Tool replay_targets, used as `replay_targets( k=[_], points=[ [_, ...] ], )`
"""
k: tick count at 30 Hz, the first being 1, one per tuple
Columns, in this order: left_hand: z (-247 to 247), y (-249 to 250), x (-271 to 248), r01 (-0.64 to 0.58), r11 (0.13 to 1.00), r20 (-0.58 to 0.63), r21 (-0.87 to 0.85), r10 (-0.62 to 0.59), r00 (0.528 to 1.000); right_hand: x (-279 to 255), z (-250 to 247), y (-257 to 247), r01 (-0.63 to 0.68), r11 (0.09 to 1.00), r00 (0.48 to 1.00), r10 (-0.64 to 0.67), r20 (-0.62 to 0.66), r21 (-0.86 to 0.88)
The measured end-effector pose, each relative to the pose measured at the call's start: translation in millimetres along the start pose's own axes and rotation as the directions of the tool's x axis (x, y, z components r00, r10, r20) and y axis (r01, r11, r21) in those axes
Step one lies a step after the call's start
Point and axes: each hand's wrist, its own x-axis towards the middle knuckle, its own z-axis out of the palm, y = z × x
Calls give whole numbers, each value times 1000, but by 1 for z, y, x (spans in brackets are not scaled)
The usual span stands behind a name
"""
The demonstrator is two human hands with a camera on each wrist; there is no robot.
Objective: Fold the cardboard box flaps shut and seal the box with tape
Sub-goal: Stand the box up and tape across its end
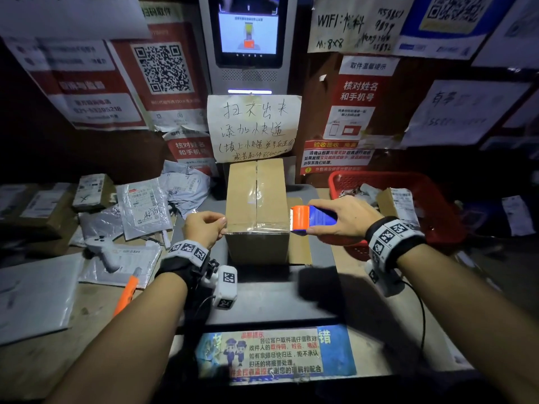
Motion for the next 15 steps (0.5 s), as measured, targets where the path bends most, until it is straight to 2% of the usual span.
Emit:
replay_targets(
  k=[6,11,15],
  points=[
    [-8,-11,6,19,999,10,27,-20,1000,-1,11,5,-8,1000,1000,8,26,-1],
    [-10,-7,5,-14,998,25,54,12,1000,-5,10,11,-2,1000,999,1,49,20],
    [-9,-7,6,-7,1000,40,30,6,999,-3,13,9,3,1000,1000,-3,19,-19]
  ],
)
